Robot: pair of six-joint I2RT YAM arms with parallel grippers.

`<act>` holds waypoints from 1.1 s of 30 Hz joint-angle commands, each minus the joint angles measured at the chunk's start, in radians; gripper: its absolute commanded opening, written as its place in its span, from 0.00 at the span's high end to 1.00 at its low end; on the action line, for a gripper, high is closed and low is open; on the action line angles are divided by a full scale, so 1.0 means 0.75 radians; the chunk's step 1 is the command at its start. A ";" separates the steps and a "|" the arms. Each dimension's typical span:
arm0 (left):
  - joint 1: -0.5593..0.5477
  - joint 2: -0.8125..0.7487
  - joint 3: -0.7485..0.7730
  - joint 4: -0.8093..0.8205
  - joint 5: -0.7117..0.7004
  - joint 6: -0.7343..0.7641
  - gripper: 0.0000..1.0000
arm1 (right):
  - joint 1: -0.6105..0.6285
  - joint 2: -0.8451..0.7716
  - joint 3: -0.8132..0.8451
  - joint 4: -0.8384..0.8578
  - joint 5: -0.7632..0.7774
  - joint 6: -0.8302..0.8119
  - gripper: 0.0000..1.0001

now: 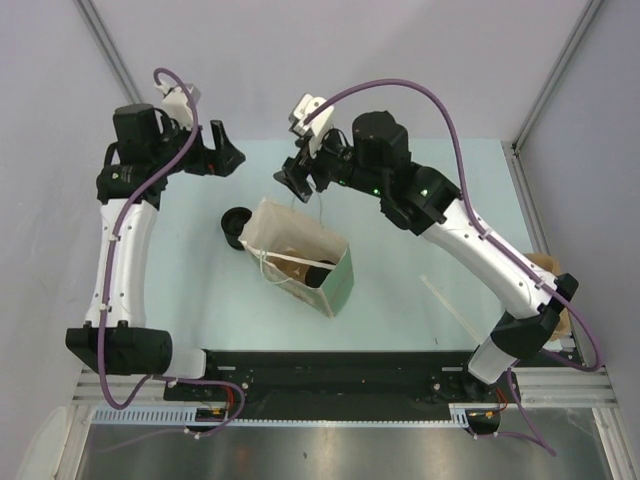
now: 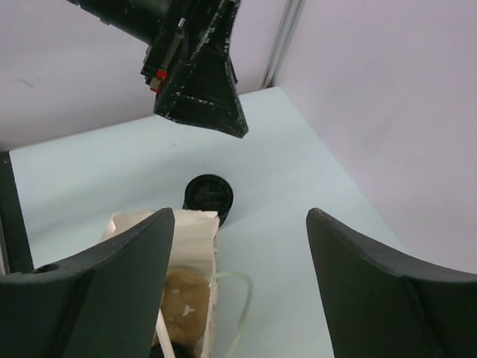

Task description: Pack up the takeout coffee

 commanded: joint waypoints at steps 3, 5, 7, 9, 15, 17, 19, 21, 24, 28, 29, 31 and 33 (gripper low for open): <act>0.104 0.080 0.194 -0.091 0.159 0.020 0.00 | -0.081 -0.065 0.107 -0.020 -0.003 0.041 0.14; 0.151 0.107 0.231 -0.101 0.270 0.016 0.01 | -0.130 -0.078 0.109 -0.063 -0.018 0.072 0.10; 0.202 0.121 0.248 -0.108 0.331 -0.010 0.01 | -0.201 -0.100 0.093 -0.115 -0.044 0.102 0.05; 0.241 0.138 0.244 -0.110 0.374 -0.029 0.00 | -0.261 -0.133 0.068 -0.155 -0.081 0.145 0.02; 0.392 0.219 0.231 -0.189 0.434 -0.041 0.00 | -0.569 -0.237 -0.171 -0.259 -0.181 0.217 0.00; 0.401 0.248 0.248 -0.277 0.397 0.028 0.00 | -0.641 -0.280 -0.250 -0.271 -0.216 0.213 0.00; 0.399 0.277 0.221 -0.308 0.301 0.100 0.00 | -0.741 -0.313 -0.347 -0.277 -0.263 0.229 0.00; 0.397 0.289 0.191 -0.339 0.230 0.134 0.00 | -0.817 -0.331 -0.446 -0.273 -0.273 0.240 0.00; 0.364 0.263 0.070 -0.323 0.150 0.196 0.01 | -0.899 -0.342 -0.561 -0.284 -0.308 0.240 0.00; 0.233 0.132 -0.195 -0.253 -0.148 0.304 0.00 | -0.964 -0.358 -0.698 -0.292 -0.327 0.219 0.00; 0.199 0.109 -0.237 -0.243 -0.196 0.323 0.00 | -0.979 -0.370 -0.725 -0.290 -0.333 0.219 0.00; 0.123 0.060 -0.353 -0.202 -0.276 0.345 0.01 | -0.995 -0.384 -0.798 -0.300 -0.347 0.221 0.00; 0.096 0.009 -0.413 -0.185 -0.286 0.341 0.00 | -0.993 -0.405 -0.840 -0.298 -0.355 0.223 0.00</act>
